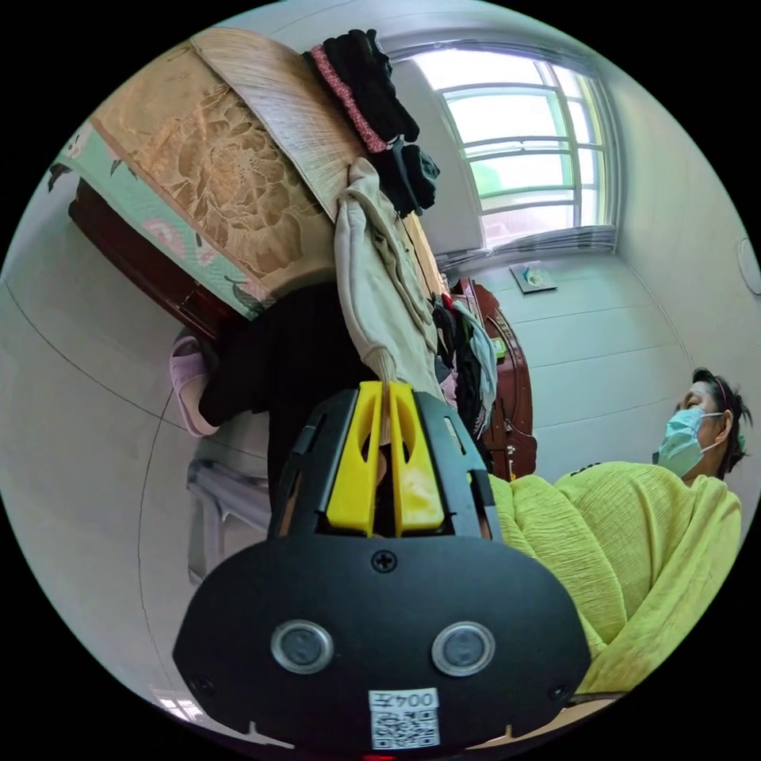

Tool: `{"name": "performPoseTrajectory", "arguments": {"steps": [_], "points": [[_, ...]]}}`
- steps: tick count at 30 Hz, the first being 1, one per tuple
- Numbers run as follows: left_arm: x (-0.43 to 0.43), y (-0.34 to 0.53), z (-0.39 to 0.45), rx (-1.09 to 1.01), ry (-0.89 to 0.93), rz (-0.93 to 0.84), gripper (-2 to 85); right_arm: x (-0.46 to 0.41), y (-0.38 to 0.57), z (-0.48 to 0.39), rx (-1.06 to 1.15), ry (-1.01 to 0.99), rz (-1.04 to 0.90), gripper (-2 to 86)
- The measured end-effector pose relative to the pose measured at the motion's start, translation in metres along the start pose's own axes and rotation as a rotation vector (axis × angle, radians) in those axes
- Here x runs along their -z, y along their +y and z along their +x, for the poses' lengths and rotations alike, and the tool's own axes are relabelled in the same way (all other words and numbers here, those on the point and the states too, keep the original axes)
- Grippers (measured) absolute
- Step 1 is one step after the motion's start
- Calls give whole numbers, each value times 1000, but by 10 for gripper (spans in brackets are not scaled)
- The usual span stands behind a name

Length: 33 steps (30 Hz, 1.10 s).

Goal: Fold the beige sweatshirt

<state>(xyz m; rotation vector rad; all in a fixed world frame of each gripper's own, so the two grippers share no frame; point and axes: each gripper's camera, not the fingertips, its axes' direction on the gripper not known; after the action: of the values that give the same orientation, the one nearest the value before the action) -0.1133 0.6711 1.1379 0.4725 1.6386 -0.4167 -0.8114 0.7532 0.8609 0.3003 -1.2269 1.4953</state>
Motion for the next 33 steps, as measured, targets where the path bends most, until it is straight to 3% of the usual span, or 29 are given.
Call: {"name": "performPoseTrajectory", "arguments": {"steps": [4, 12, 21, 26, 33], "points": [[1, -2, -6, -19, 79, 29, 13, -1, 2, 6, -34, -1, 4, 41], [36, 0, 13, -83, 191, 164, 12, 54, 36, -50, 189, -77, 202, 34], [37, 5, -8, 5, 239, 107, 13, 57, 55, -29, 42, -196, 254, 38], [35, -56, 10, 49, 361, 199, 15, 63, 19, -61, 34, -290, 362, 37], [-4, -198, 62, -14, 356, 222, 17, 48, -97, -120, 19, -274, 457, 39]]}}
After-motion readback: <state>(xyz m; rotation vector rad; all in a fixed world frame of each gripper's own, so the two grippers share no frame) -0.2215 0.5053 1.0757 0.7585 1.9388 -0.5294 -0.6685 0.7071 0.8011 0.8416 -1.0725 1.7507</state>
